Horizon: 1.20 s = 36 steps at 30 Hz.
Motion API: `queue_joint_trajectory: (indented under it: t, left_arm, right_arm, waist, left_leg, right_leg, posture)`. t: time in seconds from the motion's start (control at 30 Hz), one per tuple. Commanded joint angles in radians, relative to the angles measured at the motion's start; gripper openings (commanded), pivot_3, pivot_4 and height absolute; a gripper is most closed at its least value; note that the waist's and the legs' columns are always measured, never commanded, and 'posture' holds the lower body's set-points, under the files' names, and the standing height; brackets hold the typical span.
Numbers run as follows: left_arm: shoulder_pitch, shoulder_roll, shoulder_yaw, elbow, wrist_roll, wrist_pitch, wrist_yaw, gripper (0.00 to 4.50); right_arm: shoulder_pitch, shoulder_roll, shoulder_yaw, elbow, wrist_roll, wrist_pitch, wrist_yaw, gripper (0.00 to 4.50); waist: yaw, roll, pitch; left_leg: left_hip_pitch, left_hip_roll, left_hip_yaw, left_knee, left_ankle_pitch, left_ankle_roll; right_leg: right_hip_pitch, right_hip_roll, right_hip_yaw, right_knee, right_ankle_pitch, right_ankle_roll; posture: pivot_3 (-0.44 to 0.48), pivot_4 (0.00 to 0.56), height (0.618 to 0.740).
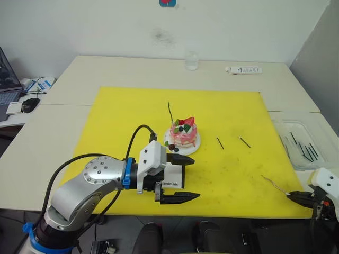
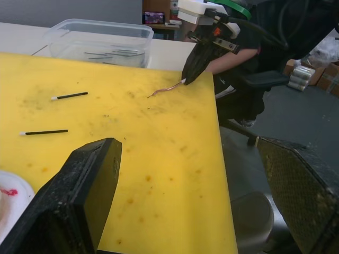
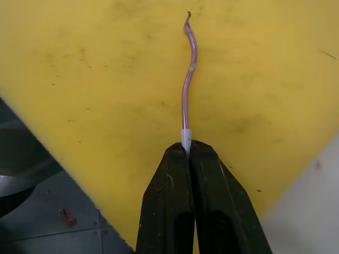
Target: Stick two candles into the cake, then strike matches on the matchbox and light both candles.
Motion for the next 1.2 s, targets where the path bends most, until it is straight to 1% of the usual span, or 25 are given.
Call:
queue_joint_trajectory:
  t: [0.03,0.07,0.17,0.3,0.4,0.5,0.57,0.63,0.7,0.83,0.97,1.2]
  left_arm:
    - [-0.012,-0.008,-0.004,-0.025,-0.010,-0.004,0.007,4.50]
    - [-0.012,-0.008,-0.005,-0.025,-0.007,-0.004,0.008,4.50]
    - [-0.007,-0.005,-0.004,-0.028,-0.005,-0.003,0.011,4.50]
    - [0.015,0.006,-0.003,-0.044,0.002,-0.003,0.017,4.50]
    - [0.028,0.010,0.000,-0.050,0.003,-0.004,0.024,4.50]
    - [0.042,-0.001,-0.001,-0.056,0.002,-0.004,0.042,4.50]
    - [0.048,-0.008,-0.017,-0.062,0.013,-0.009,0.050,4.50]
    - [0.055,-0.016,-0.029,-0.071,0.021,-0.012,0.065,4.50]
    - [0.065,-0.028,-0.027,-0.076,0.013,-0.007,0.086,4.50]
    - [0.091,-0.025,-0.031,-0.086,0.025,-0.018,0.091,4.50]
    - [0.111,-0.022,-0.033,-0.093,0.037,-0.028,0.094,4.50]
    - [0.131,-0.021,-0.036,-0.095,0.052,-0.040,0.097,4.50]
  right_arm:
    - [-0.013,0.006,-0.008,0.014,-0.014,-0.028,0.004,1.37]
    - [-0.021,0.008,-0.011,0.016,-0.018,-0.035,0.003,1.63]
    - [-0.035,0.002,-0.030,0.006,-0.009,-0.050,0.023,2.68]
    - [-0.030,-0.044,-0.095,-0.043,0.011,0.021,0.067,2.68]
    - [-0.020,-0.113,-0.128,-0.117,0.006,0.104,0.113,2.68]
    - [-0.048,-0.193,-0.117,-0.177,0.029,0.232,0.133,2.68]
    - [-0.063,-0.259,-0.074,-0.194,0.007,0.319,0.117,2.68]
    - [-0.079,-0.346,0.011,-0.203,-0.019,0.407,0.088,2.68]
    - [-0.129,-0.387,0.080,-0.203,-0.005,0.457,0.065,2.68]
    - [-0.217,-0.422,0.200,-0.183,-0.007,0.486,0.040,2.68]
    - [-0.323,-0.419,0.320,-0.144,-0.023,0.465,0.013,2.68]
    - [-0.439,-0.412,0.460,-0.074,-0.046,0.431,0.006,2.68]
  waist:
    - [0.000,0.000,0.000]
    - [0.000,0.000,0.000]
    - [-0.001,0.000,0.000]
    - [0.000,0.001,0.000]
    - [-0.001,0.001,0.000]
    - [0.000,0.001,0.000]
    - [0.000,0.001,0.000]
    - [0.000,0.001,0.000]
    - [0.000,-0.001,0.000]
    - [0.000,0.000,0.000]
    - [0.000,0.000,0.001]
    - [-0.001,0.000,0.001]
  left_leg:
    - [0.000,0.000,0.000,0.000,0.000,0.000]
    - [0.000,0.000,0.000,0.000,0.000,0.000]
    - [0.000,0.000,0.000,0.000,0.000,0.000]
    - [0.000,0.000,0.000,0.000,0.000,0.000]
    - [0.000,0.000,0.000,0.000,0.000,0.000]
    - [0.001,0.001,0.000,0.000,0.000,0.000]
    - [0.001,0.001,0.000,0.000,0.000,0.000]
    - [0.001,0.000,0.000,0.000,0.000,0.000]
    - [0.001,0.000,0.000,0.000,0.000,0.000]
    - [0.000,0.000,0.000,0.000,0.000,0.000]
    - [0.000,0.000,0.000,0.000,0.000,0.000]
    - [0.000,0.000,0.001,0.000,0.000,0.000]
  right_leg:
    - [0.000,0.000,0.000,0.000,0.000,0.000]
    - [0.000,0.000,0.000,0.000,0.000,0.000]
    - [0.000,0.000,0.000,0.000,0.000,0.000]
    - [0.000,0.000,0.000,0.000,0.000,0.000]
    - [0.000,0.000,0.001,0.001,0.000,0.000]
    - [0.000,0.000,0.000,0.001,0.000,0.000]
    - [0.001,0.000,0.000,0.001,0.000,0.000]
    - [0.001,0.000,0.000,0.001,0.000,0.000]
    - [0.001,-0.001,0.000,0.000,0.000,0.000]
    - [0.000,-0.001,0.000,0.000,0.000,0.000]
    - [0.000,0.000,0.000,0.000,0.000,0.000]
    - [0.000,0.000,0.001,0.000,0.000,0.000]
  posture:
    - [0.000,0.150,0.740]
    - [0.000,0.150,0.740]
    - [0.000,0.150,0.740]
    - [0.000,0.150,0.740]
    - [0.000,0.150,0.740]
    - [0.000,0.150,0.740]
    - [0.000,0.150,0.740]
    - [0.000,0.150,0.740]
    - [0.000,0.150,0.740]
    - [0.000,0.150,0.740]
    - [0.000,0.150,0.740]
    - [0.000,0.150,0.740]
